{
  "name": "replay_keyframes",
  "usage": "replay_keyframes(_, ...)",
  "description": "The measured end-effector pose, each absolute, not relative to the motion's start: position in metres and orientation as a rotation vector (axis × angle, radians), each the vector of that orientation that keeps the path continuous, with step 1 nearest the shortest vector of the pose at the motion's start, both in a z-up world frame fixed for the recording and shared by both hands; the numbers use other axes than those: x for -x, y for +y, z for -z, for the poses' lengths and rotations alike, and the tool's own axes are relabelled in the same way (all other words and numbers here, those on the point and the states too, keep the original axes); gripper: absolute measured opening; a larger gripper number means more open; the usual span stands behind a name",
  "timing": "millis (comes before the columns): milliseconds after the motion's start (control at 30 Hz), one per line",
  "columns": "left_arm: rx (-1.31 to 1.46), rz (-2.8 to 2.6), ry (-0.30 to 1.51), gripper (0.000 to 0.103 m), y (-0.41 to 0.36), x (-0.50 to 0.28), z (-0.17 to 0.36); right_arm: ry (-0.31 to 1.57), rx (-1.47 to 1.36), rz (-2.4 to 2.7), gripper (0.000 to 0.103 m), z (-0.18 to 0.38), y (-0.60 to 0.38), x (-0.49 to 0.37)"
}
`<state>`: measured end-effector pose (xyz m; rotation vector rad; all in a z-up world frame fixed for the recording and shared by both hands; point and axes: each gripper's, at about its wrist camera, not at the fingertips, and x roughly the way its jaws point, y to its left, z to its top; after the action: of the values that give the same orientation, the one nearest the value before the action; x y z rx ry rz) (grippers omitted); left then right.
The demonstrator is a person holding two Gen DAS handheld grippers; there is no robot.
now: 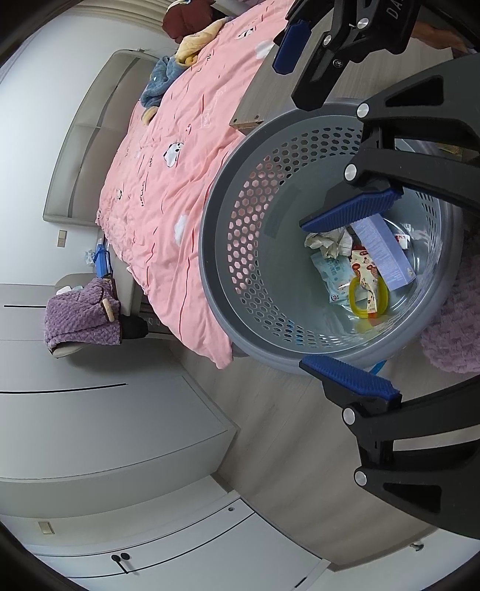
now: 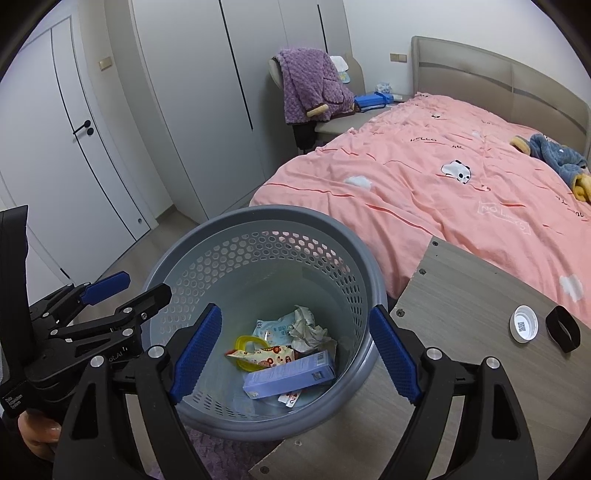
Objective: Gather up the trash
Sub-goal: 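Withdraw both open tools from the basket back over the table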
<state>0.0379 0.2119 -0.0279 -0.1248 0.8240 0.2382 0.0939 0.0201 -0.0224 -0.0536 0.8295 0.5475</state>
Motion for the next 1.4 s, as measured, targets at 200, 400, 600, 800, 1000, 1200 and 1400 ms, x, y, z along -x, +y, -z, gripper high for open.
replay_keyframes(200,0.124,-0.240,0.817,0.069,0.210,-0.034,0.023,0.824,0.050,-0.546,0.083,0.021,0.018,-0.089)
replay_keyframes(400,0.108,-0.236,0.816,0.071,0.204,-0.032,0.021,0.819,0.037,-0.538,0.084,0.018,0.010,-0.087)
replay_keyframes(600,0.101,-0.226,0.821,0.072,0.194,-0.031,0.020,0.817,0.021,-0.524,0.084,0.018,-0.001,-0.084)
replay_keyframes(800,0.093,-0.205,0.831,0.073,0.178,-0.033,0.022,0.814,0.001,-0.497,0.084,0.019,-0.020,-0.082)
replay_keyframes(1000,0.070,-0.171,0.844,0.073,0.151,-0.041,0.025,0.806,-0.029,-0.455,0.085,0.020,-0.049,-0.082)
replay_keyframes(1200,0.045,-0.116,0.850,0.073,0.118,-0.051,0.023,0.793,-0.075,-0.403,0.085,0.017,-0.085,-0.088)
replay_keyframes(1400,0.016,-0.066,0.835,0.073,0.087,-0.062,0.015,0.785,-0.113,-0.344,0.085,0.017,-0.121,-0.091)
